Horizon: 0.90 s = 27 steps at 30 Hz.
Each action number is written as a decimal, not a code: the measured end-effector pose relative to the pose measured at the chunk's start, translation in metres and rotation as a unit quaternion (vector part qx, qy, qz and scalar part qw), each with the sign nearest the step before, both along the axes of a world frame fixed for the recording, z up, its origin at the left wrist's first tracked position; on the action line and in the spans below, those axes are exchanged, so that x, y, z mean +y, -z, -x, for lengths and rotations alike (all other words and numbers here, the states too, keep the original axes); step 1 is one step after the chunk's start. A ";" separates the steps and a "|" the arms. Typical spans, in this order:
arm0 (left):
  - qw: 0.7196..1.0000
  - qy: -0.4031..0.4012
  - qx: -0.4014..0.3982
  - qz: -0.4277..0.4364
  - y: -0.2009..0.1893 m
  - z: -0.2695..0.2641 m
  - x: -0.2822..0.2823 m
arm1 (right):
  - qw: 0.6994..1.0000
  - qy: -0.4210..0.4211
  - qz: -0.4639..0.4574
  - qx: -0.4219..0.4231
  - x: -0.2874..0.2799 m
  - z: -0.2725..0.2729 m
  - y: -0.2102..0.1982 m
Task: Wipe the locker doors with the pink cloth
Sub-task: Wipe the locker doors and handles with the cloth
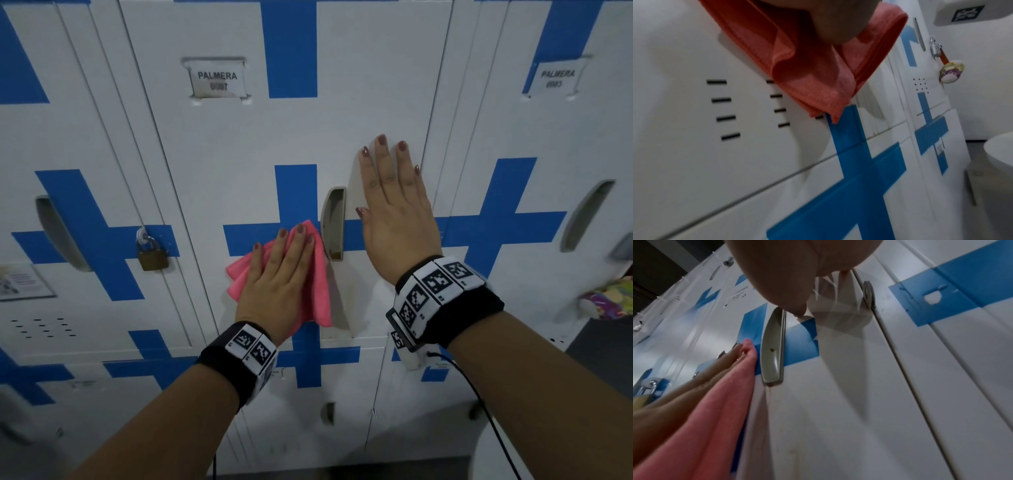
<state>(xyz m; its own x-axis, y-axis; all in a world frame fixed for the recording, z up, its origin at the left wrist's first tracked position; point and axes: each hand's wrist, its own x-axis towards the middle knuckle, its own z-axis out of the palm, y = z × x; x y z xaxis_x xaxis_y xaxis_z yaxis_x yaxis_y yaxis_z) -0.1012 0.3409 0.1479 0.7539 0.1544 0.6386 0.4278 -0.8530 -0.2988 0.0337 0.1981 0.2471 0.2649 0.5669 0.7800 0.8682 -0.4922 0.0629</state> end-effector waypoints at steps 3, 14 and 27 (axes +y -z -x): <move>1.000 0.008 0.004 -0.005 0.023 -0.002 0.000 | 1.000 0.001 0.010 -0.003 0.000 -0.001 0.011; 0.995 0.039 0.082 -0.049 0.050 0.008 0.002 | 1.000 -0.001 0.006 -0.005 0.003 -0.005 0.016; 0.996 0.030 -0.083 0.006 -0.004 0.012 0.002 | 1.000 -0.009 0.001 -0.009 0.001 -0.006 0.016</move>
<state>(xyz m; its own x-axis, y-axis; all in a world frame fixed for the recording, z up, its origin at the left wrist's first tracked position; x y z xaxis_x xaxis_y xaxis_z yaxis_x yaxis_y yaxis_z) -0.1131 0.3425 0.1518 0.6461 0.1208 0.7536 0.4190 -0.8814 -0.2180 0.0396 0.1993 0.2315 0.2409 0.5725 0.7837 0.8761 -0.4758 0.0783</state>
